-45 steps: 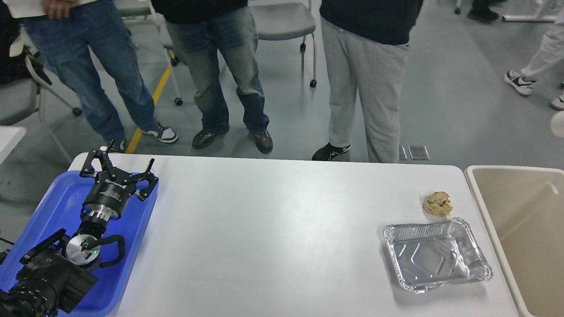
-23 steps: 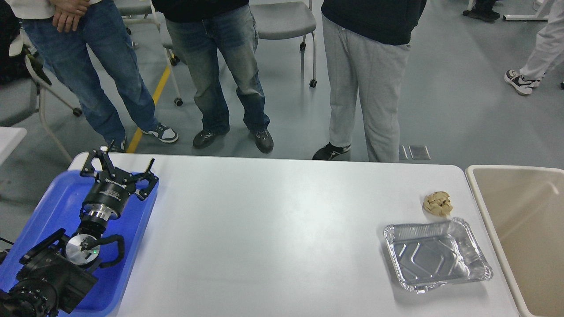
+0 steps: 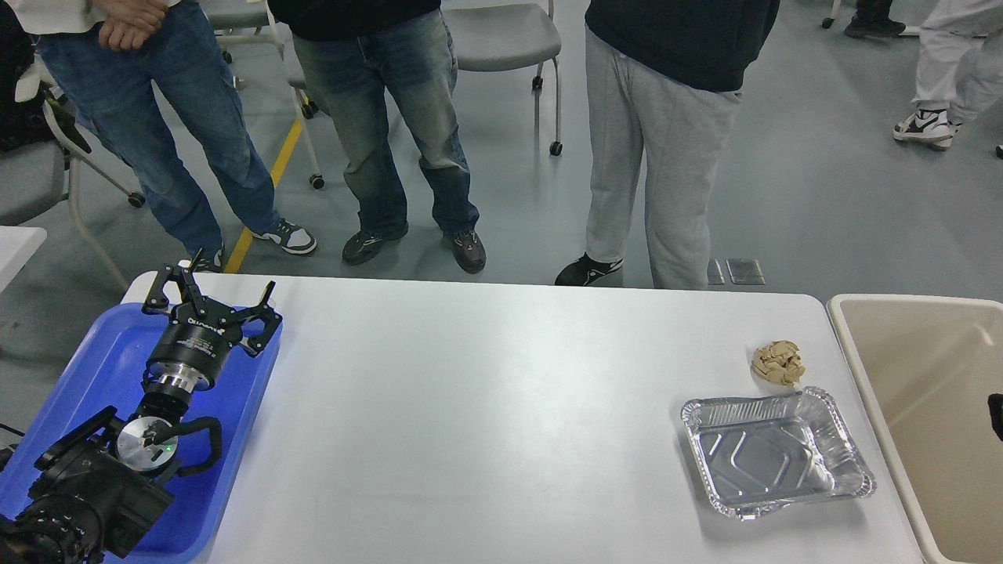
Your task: Tidy desktop
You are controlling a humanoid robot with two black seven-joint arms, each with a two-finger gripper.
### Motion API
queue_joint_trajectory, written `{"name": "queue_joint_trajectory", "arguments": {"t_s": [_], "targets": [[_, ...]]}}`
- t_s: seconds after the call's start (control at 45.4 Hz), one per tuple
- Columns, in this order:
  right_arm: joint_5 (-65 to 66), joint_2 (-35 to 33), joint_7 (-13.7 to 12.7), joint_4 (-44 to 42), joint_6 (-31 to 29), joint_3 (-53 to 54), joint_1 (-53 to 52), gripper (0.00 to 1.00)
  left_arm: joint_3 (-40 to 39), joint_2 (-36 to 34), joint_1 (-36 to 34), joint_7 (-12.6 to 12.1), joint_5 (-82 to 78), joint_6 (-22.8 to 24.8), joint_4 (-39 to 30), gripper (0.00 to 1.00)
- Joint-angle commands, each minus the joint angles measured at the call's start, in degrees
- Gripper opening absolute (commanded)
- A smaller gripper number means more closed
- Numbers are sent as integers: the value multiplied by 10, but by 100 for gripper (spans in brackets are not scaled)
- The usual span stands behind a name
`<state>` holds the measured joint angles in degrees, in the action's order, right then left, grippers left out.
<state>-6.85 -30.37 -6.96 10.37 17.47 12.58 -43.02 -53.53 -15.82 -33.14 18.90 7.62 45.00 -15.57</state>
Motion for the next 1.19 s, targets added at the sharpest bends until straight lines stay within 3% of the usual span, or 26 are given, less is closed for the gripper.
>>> {"name": "queue_joint_trajectory", "arguments": {"t_s": [0.0,0.485,0.529,0.595,0.727,0.86,1.168], "targets": [[-14,51,0,-20,8,43,30,0,0,0,0,0,0,0,0,100],[-13,62,2,-23,5,44,37,2,0,0,0,0,0,0,0,100],[-14,62,2,-23,5,44,37,15,0,0,0,0,-1,0,0,100],[-14,62,2,-23,5,44,41,64,0,0,0,0,0,0,0,100],[-13,62,3,-22,5,44,40,91,0,0,0,0,0,0,0,100],[-12,62,4,-21,5,42,39,98,0,0,0,0,-1,0,0,100],[-4,44,6,-5,-4,41,27,98,0,0,0,0,0,0,0,100]]}}
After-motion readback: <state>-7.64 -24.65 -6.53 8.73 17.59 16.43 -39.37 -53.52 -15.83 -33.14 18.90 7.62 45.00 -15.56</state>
